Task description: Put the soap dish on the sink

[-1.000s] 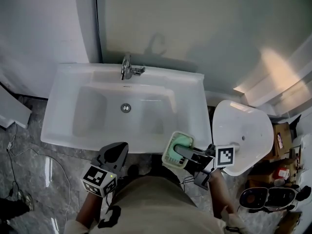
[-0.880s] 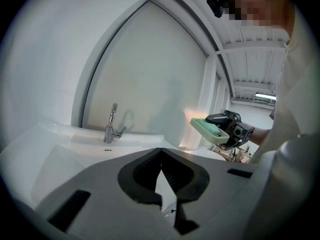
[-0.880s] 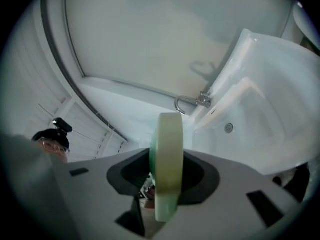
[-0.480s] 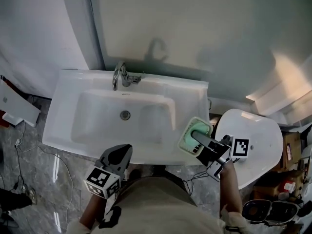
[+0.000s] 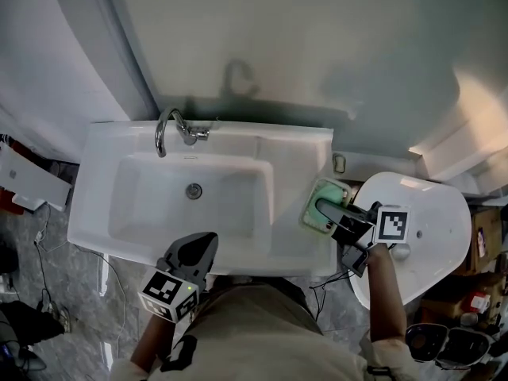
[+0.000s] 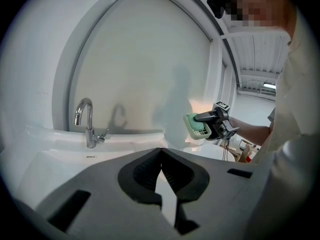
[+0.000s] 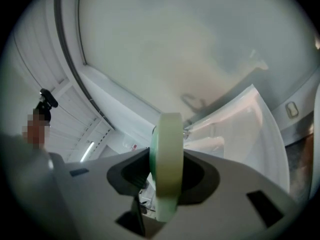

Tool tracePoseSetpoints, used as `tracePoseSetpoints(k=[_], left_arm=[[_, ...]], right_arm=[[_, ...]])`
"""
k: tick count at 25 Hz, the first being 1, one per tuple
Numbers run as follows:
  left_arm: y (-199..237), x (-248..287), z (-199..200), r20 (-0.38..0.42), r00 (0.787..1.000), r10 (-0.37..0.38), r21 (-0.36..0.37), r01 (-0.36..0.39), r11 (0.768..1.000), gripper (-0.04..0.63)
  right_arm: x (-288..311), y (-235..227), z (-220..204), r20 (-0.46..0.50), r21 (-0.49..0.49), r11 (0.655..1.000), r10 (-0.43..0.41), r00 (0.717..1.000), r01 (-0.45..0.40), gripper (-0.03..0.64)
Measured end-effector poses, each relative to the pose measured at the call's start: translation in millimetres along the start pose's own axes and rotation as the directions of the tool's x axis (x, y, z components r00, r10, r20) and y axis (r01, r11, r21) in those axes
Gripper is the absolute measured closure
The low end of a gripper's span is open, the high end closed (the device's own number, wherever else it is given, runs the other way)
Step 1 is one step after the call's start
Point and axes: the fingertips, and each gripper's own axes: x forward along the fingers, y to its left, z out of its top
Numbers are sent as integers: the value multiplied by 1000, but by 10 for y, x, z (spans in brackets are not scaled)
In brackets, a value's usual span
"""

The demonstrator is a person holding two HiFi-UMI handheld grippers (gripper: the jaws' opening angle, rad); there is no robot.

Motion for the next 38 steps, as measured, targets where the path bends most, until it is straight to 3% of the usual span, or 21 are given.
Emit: tracePoseSetpoints(k=[3,7,15,18,21,30,38], left_arm=[[-62,137,2,-16,1000,4,2,-4,1000,577],[-97,272,21,-27,999,27,5,-27,1000,577],[36,394,28,3,995,99,-29,-99,995,577],[94,406,6,-1,994,110,-44,-110,993,577],[105,430,-11,-9,993,119,-55,-119,991,577],[222,432,-64,-20,991,131,-71,-132,989,576],[206,436,-57,-28,992,123,-77,-125,989,577]], right_arm=[[84,-286,45,-29,-9,1000,-17,999,17,468],[221,-735,-3,-95,70,996,-56,994,63,468],[563,-1197,-55,-170,140,989,-17,985,41,468],[636,-1479,-181,-209,210,969,-83,974,128,468],[742,-1666,-209,-198,316,938,-78,977,139,468],[936,-2103,-483,-339,261,933,-152,928,248,466],[974,-2301,-584,-371,271,916,-185,910,297,466]])
